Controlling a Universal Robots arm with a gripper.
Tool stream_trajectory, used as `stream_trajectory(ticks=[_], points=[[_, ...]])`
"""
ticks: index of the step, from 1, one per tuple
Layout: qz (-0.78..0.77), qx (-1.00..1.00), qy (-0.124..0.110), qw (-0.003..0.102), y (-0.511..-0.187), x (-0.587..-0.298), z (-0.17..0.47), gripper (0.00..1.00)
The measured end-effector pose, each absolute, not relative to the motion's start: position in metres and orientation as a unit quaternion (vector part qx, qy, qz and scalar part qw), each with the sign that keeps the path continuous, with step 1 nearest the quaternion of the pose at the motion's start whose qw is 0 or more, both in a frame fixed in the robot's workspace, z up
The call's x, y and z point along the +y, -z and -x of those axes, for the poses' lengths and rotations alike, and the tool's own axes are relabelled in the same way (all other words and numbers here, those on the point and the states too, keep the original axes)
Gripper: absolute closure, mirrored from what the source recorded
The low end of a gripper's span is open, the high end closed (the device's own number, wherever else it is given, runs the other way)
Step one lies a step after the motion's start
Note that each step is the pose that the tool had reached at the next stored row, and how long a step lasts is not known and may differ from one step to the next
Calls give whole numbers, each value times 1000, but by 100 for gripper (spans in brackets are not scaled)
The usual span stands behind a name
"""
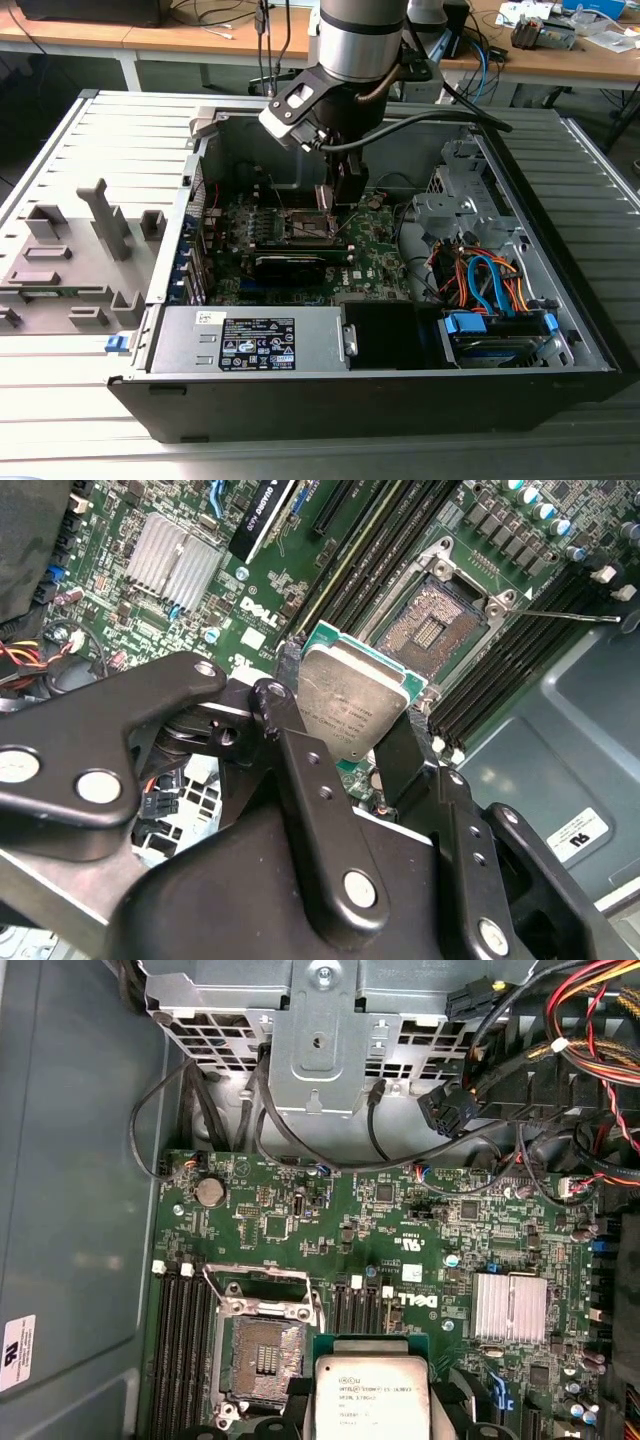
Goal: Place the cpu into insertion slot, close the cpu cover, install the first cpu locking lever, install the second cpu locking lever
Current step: 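Place the cpu into insertion slot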
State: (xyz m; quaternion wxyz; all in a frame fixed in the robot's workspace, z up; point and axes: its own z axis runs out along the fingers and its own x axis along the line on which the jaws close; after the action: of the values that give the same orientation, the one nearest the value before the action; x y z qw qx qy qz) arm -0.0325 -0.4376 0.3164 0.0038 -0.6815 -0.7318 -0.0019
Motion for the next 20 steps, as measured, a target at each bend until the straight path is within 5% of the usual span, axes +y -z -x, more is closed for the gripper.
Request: stream_trajectory(ticks=[20], points=[[682, -732, 2, 4, -311, -438, 33, 45]])
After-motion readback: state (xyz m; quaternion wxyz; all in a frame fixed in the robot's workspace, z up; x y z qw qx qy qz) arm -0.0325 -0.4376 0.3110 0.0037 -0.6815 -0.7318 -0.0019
